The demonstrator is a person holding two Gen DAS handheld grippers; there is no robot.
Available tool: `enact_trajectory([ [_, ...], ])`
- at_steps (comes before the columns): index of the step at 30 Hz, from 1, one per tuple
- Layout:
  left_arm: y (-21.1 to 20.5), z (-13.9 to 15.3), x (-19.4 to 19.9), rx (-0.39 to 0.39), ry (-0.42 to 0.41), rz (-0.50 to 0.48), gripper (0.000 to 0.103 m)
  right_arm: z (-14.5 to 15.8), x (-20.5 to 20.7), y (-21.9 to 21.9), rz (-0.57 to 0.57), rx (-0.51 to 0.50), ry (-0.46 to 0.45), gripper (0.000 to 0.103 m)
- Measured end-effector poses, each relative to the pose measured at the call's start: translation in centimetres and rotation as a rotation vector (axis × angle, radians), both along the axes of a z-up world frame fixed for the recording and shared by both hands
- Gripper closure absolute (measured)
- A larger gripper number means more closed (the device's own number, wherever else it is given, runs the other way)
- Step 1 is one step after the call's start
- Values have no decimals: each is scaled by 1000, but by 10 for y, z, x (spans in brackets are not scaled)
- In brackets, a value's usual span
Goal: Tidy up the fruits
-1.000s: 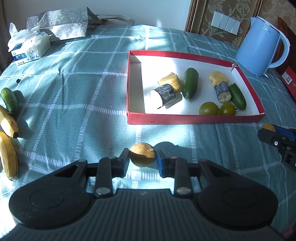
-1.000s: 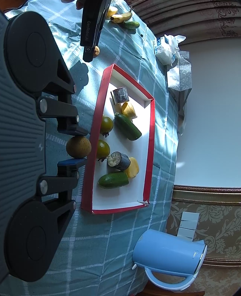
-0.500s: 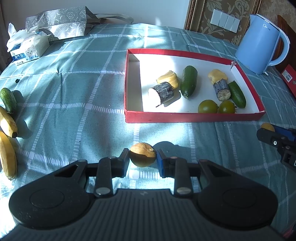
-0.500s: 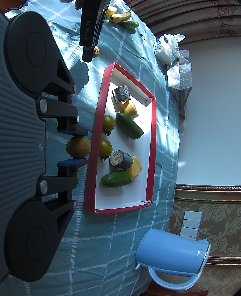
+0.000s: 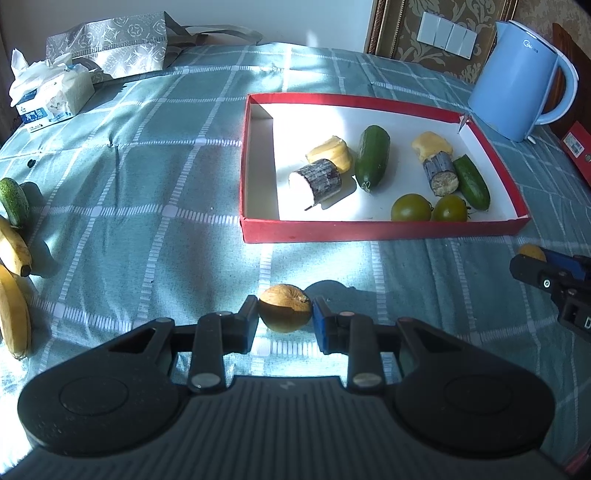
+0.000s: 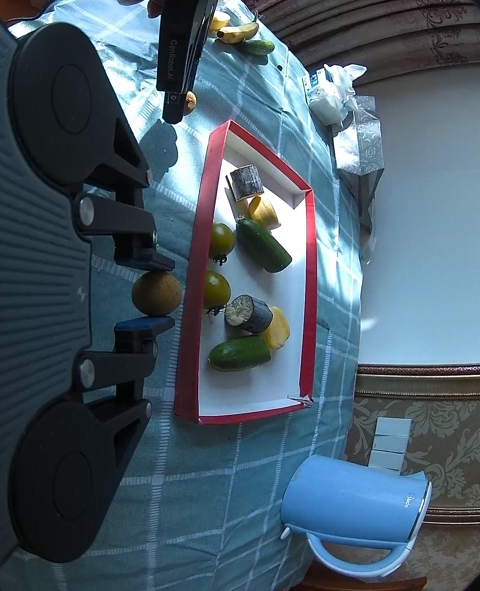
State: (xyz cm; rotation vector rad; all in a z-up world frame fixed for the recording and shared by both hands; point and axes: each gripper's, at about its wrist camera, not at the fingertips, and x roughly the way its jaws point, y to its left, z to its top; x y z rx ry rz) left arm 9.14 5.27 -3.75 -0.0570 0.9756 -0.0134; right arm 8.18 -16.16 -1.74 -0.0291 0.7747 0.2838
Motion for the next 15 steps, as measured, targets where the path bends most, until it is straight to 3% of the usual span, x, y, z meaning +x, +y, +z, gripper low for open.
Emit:
enact_trajectory([
  [15, -2, -1, -1, -3, 3, -3, 76, -1, 0, -1, -6, -1, 7, 78],
])
